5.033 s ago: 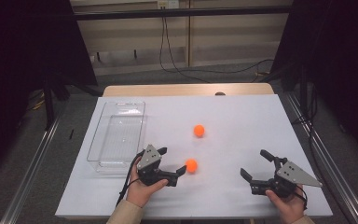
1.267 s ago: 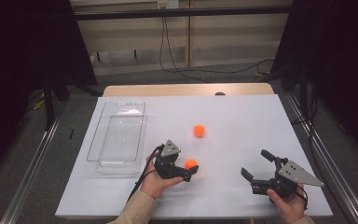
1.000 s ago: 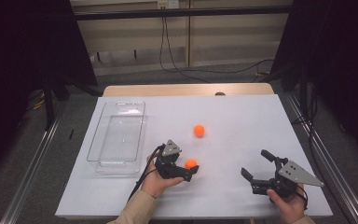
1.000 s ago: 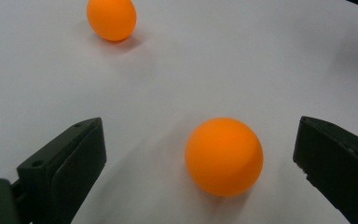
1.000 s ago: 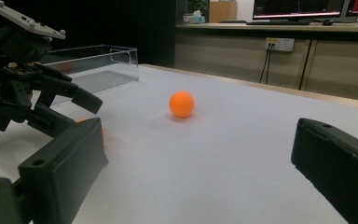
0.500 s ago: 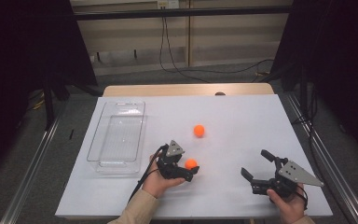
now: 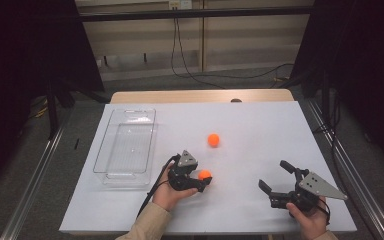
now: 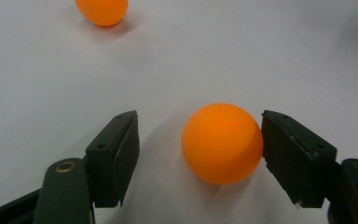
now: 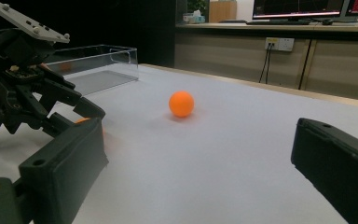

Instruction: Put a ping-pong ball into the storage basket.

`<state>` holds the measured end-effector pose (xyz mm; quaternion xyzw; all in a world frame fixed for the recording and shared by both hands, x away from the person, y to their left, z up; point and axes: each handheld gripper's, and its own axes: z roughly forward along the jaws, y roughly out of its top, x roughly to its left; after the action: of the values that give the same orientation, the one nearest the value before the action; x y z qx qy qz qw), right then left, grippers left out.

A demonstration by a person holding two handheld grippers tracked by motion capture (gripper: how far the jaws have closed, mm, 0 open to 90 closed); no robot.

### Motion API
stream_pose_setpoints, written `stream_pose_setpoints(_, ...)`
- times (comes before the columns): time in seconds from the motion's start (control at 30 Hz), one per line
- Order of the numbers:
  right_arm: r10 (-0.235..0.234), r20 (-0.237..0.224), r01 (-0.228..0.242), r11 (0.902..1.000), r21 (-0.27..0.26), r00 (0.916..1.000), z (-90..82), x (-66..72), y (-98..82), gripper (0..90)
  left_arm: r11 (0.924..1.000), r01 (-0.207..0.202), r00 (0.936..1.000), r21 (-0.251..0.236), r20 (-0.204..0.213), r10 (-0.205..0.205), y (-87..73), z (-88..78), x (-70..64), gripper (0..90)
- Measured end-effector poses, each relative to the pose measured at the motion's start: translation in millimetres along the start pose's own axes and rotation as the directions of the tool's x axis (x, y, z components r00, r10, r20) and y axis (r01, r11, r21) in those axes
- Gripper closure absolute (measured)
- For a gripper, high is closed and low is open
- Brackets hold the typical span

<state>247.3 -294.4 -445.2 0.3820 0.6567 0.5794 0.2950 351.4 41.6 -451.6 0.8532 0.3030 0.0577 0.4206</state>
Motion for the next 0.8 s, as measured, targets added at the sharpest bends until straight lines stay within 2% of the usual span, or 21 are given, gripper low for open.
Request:
stream_pose_setpoints(0.2, 0.000, 0.000, 0.000, 1.0000, -0.001, 1.0000, -0.1, 0.0, 0.0, 2.5, 0.9999, 0.000, 1.0000, 0.015, -0.002, 0.000, 1.7, -0.7, -1.3, 32.2)
stream_pose_setpoints(0.33, 0.002, 0.000, -0.002, 1.0000, -0.001, 1.0000, -0.1, -0.1, 0.0, 2.5, 0.9996, -0.015, 0.9999, 0.024, -0.008, 0.015, 2.7, -1.1, -1.8, 34.0)
stream_pose_setpoints(0.5, 0.006, 0.000, -0.006, 1.0000, -0.003, 1.0000, -0.3, -0.3, 0.1, 2.5, 0.9989, -0.022, 0.9998, 0.040, 0.002, 0.022, 3.5, -0.5, -3.5, 36.8)
stream_pose_setpoints(0.8, 0.005, 0.000, -0.005, 1.0000, -0.003, 1.0000, -0.5, -0.4, 0.2, 2.5, 0.9988, -0.035, 0.9992, 0.034, 0.020, 0.034, 3.7, 3.8, -2.9, 38.2)
